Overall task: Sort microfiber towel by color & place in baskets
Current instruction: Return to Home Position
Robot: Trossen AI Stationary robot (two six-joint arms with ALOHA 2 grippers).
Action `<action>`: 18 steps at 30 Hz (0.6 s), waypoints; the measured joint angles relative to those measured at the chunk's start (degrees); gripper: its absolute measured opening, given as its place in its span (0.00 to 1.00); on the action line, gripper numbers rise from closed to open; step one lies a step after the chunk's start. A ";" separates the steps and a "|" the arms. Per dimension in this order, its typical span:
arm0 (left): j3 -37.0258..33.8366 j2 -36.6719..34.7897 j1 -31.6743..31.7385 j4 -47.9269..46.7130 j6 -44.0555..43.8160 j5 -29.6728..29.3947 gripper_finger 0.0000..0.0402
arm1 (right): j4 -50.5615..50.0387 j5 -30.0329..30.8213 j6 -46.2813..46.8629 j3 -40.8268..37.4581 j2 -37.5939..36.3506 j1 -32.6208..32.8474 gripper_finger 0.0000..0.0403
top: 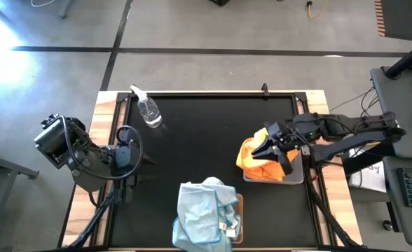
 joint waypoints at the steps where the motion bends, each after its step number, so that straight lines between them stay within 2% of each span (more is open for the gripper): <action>1: 0.00 0.00 0.01 -0.01 0.00 -0.08 0.39 | 1.28 0.00 0.01 -1.56 -0.94 0.00 0.15; 9: 0.00 0.00 0.01 -0.37 -0.43 -0.15 0.39 | 10.01 -0.04 -0.41 -13.35 -7.59 0.00 0.15; 18: 0.00 0.01 -0.04 -0.33 -1.84 -0.15 0.39 | 19.29 -0.07 -1.23 -24.45 -11.82 0.00 0.15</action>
